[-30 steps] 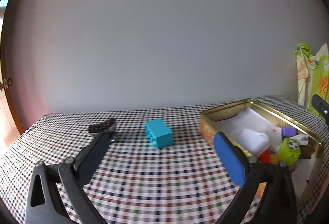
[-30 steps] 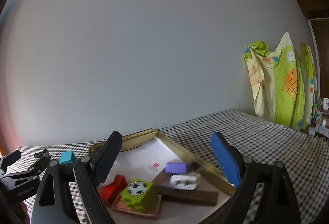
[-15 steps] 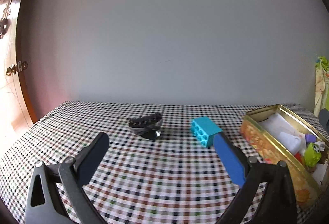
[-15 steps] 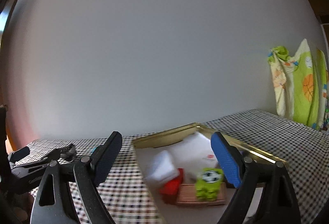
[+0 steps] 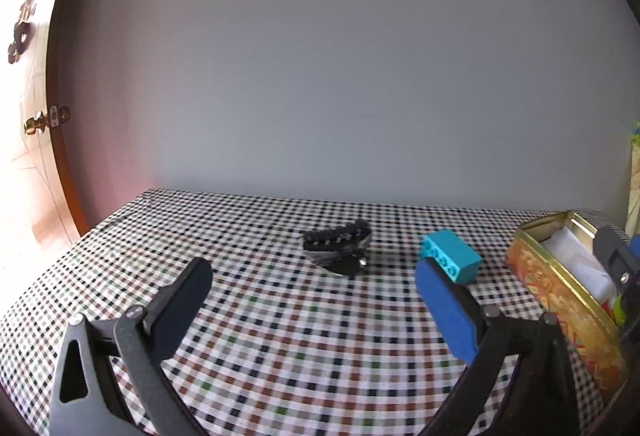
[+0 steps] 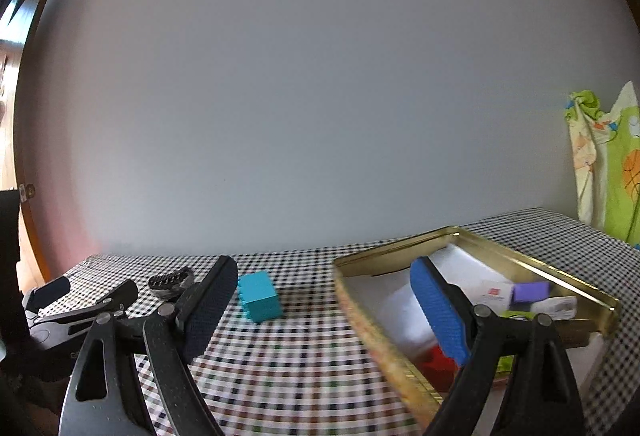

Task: Organize rigid objects
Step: 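Withdraw both open tools from the gold tin toward the cyan brick and black clip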

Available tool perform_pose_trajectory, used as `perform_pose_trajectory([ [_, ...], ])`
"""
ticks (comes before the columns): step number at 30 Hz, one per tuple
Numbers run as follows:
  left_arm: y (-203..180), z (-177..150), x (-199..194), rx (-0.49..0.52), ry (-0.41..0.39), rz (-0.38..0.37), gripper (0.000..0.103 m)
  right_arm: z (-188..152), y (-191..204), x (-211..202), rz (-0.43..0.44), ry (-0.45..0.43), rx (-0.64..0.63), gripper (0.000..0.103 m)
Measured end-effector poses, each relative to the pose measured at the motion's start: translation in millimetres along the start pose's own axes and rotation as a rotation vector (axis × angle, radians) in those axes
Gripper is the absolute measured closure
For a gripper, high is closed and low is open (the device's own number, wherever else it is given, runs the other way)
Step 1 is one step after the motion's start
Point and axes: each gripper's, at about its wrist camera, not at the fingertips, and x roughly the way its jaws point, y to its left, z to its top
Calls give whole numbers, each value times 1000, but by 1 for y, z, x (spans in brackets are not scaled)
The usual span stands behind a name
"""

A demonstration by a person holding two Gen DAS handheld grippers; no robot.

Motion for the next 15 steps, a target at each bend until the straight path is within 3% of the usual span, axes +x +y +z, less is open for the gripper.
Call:
perform_pose_trajectory([
  [15,23,3,15,-69,54,14,0,3,10,27,27,42,13,13],
])
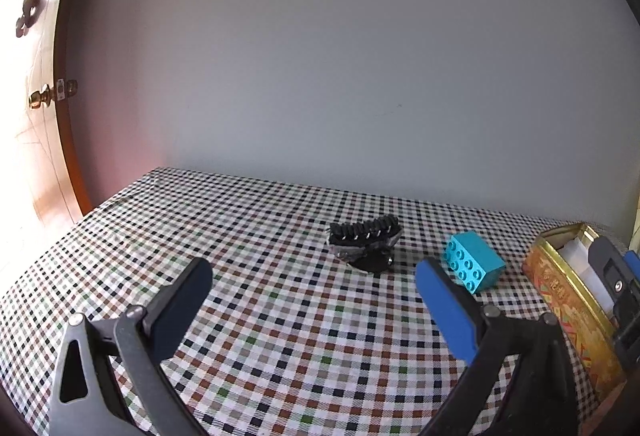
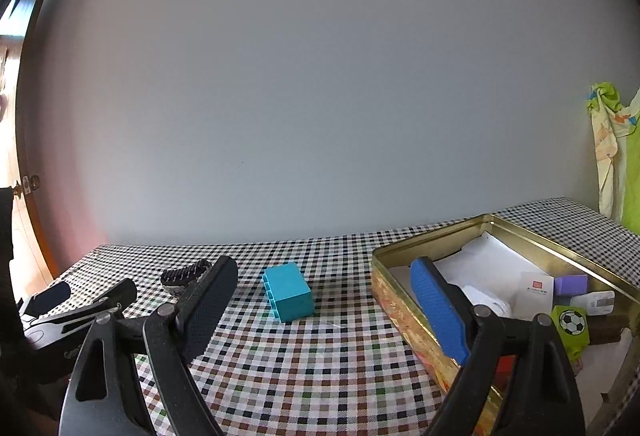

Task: Organize rigid objects
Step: 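Withdraw both open tools from the gold tin toward the cyan brick and black clip, then grasp the cyan lego brick with the right tool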

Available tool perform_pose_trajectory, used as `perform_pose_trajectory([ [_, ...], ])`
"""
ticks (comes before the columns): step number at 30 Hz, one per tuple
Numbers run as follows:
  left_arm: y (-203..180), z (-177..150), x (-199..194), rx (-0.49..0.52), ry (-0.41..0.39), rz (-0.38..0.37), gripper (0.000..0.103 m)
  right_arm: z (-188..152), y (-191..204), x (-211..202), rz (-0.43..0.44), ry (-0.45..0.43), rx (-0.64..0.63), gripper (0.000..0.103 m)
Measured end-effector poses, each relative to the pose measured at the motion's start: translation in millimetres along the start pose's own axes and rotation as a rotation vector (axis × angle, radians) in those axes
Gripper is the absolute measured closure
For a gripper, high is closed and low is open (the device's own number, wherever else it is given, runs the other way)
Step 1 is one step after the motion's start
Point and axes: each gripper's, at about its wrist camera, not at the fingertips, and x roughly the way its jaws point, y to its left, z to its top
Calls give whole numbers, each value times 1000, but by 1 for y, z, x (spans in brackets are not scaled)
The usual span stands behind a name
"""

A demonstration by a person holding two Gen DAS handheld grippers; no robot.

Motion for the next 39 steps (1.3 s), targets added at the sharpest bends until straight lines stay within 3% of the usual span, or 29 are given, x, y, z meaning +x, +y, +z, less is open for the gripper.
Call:
perform_pose_trajectory([
  [14,-12,7,18,69,2,51,0,-3,0,21,15,32,13,13],
  [21,-8,15,45,48,54,54,0,1,16,36,5,59,4,13],
  [31,22,28,85,-36,138,34,0,5,47,96,4,204,-55,13],
  [39,62,23,113,-214,260,-2,0,1,53,157,19,405,-29,13],
])
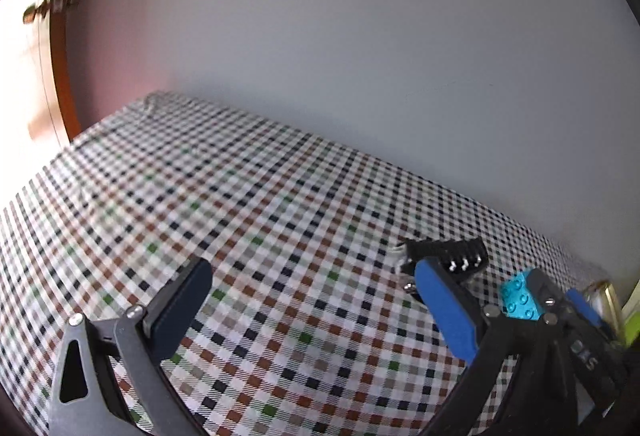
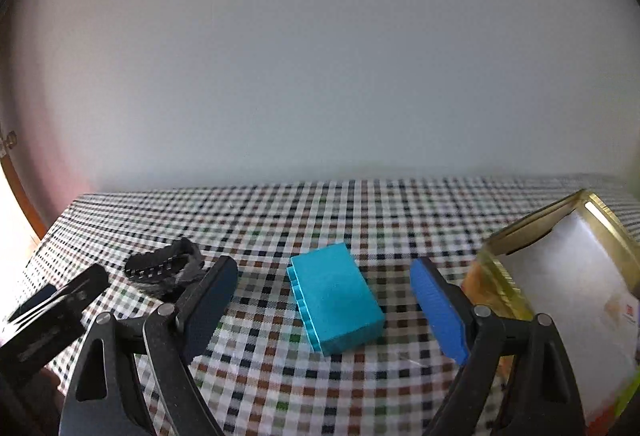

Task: Organize rigid objects
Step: 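Grasp the cyan lego brick with the right tool, then grasp the black hair clip with the left tool while the right tool holds the cyan brick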

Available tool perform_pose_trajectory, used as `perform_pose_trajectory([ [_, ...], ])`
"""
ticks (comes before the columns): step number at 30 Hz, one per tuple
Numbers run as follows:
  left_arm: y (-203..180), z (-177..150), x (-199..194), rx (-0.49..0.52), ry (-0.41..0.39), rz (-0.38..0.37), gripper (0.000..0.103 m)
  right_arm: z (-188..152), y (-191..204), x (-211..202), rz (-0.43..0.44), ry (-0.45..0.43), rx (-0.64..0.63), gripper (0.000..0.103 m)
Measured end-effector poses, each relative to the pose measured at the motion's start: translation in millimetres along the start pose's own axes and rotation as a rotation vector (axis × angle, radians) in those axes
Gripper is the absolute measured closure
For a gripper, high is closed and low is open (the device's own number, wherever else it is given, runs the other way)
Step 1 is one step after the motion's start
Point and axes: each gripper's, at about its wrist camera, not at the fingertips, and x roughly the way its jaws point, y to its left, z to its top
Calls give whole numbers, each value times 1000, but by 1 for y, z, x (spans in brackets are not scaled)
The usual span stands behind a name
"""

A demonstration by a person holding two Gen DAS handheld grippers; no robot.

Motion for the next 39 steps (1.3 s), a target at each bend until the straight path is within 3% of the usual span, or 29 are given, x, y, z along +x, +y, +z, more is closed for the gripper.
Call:
perform_pose_trajectory([
  [6,7,-3,8,-11,45,-38,0,0,-1,36,32,186,30,17],
  [12,-2,-2,23,17,67,-81,0,-3,7,38,-6,217,-29,30],
  [14,-6,1,25,82,60,-93,0,-4,8,35,-8,209,-48,56],
  [15,-6,2,26,102,58,-99,0,-4,9,34,-1,207,-51,57],
  [21,-34,13,32,342,35,-211,0,-5,5,28,56,200,-18,57],
  [26,-61,14,48,579,48,-241,1,-5,-3,23,84,191,47,57],
  [28,-69,17,61,635,72,-237,1,0,-18,26,81,192,44,57],
  [31,-76,24,78,638,89,-264,1,6,-24,28,77,194,41,57],
  [32,-78,25,85,636,98,-259,4,6,-24,27,76,194,40,57],
  [35,-82,27,101,626,172,-260,29,8,-21,26,74,194,40,57],
  [37,-82,27,103,597,204,-297,41,8,-10,27,70,194,37,57],
  [39,-78,27,105,564,226,-351,61,8,-8,25,70,194,37,57],
])
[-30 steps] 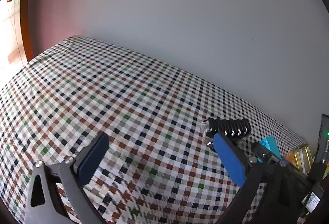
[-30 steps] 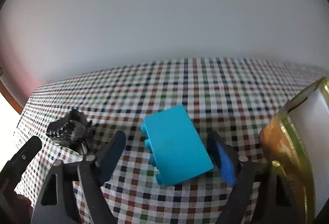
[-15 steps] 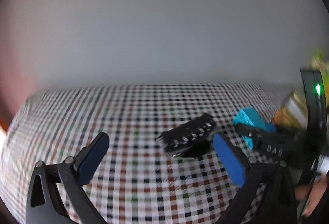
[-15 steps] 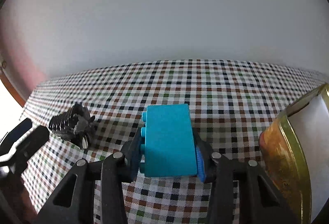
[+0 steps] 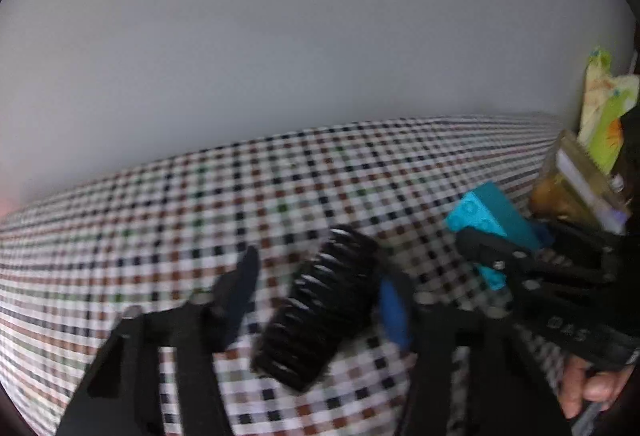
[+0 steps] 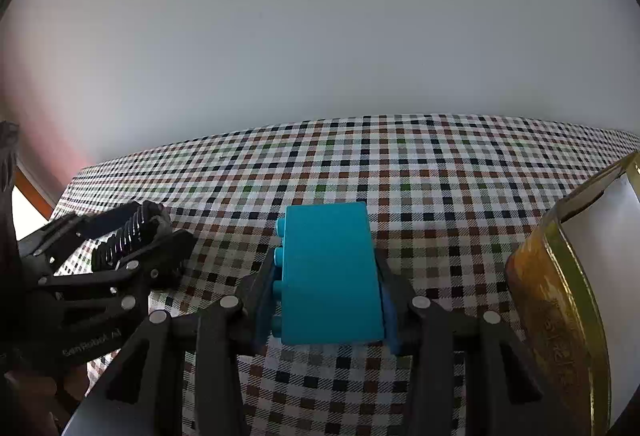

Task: Organize rigid objects
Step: 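Grasp the black hair clip with the left tool while the right tool holds the cyan brick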

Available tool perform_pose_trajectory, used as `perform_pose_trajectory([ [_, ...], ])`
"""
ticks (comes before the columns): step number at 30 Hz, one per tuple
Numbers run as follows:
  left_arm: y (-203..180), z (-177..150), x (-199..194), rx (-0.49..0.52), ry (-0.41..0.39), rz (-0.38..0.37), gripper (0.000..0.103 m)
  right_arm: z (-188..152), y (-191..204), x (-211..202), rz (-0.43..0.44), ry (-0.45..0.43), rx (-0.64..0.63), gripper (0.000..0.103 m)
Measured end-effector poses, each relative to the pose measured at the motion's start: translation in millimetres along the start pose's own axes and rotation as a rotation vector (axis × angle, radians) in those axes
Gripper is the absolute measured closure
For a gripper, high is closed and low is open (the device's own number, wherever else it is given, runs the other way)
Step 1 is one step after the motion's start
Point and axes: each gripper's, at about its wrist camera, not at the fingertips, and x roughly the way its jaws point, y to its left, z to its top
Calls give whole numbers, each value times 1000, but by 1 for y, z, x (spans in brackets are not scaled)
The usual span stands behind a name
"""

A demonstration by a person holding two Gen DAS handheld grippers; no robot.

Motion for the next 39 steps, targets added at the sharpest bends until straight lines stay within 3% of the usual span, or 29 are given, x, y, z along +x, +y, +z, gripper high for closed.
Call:
perform_pose_trajectory([
  [6,2,-6,2,-34,9,18,62,1,2,-1,-1,-1,5,57],
  [8,4,-10,3,-48,17,20,56,0,5,-1,-2,-1,6,57],
  [13,0,-13,6,-27,24,100,57,-3,12,-5,-5,-1,4,57],
  [16,4,-17,5,-50,19,111,57,-2,14,-6,-8,-1,5,57],
  [21,18,-26,-7,-176,-27,147,58,-3,7,6,-8,-3,9,57],
  [25,17,-39,-32,-231,-145,229,58,-3,1,2,0,-45,17,57],
  [28,14,-46,-34,-245,-139,263,58,-3,11,-2,-3,-77,-31,57],
  [31,25,-58,-40,-273,-129,238,57,-4,25,-11,-10,-104,-59,57],
  [34,44,-71,-33,-348,-52,197,50,-4,31,-12,-7,-99,-52,57],
  [35,49,-75,-35,-367,-61,177,49,-3,32,-11,-4,-95,-42,57],
  [37,54,-80,-37,-378,-60,195,30,-3,30,-9,4,-82,-31,57],
  [39,59,-85,-41,-382,-61,202,28,-3,27,-3,9,-68,-21,57],
])
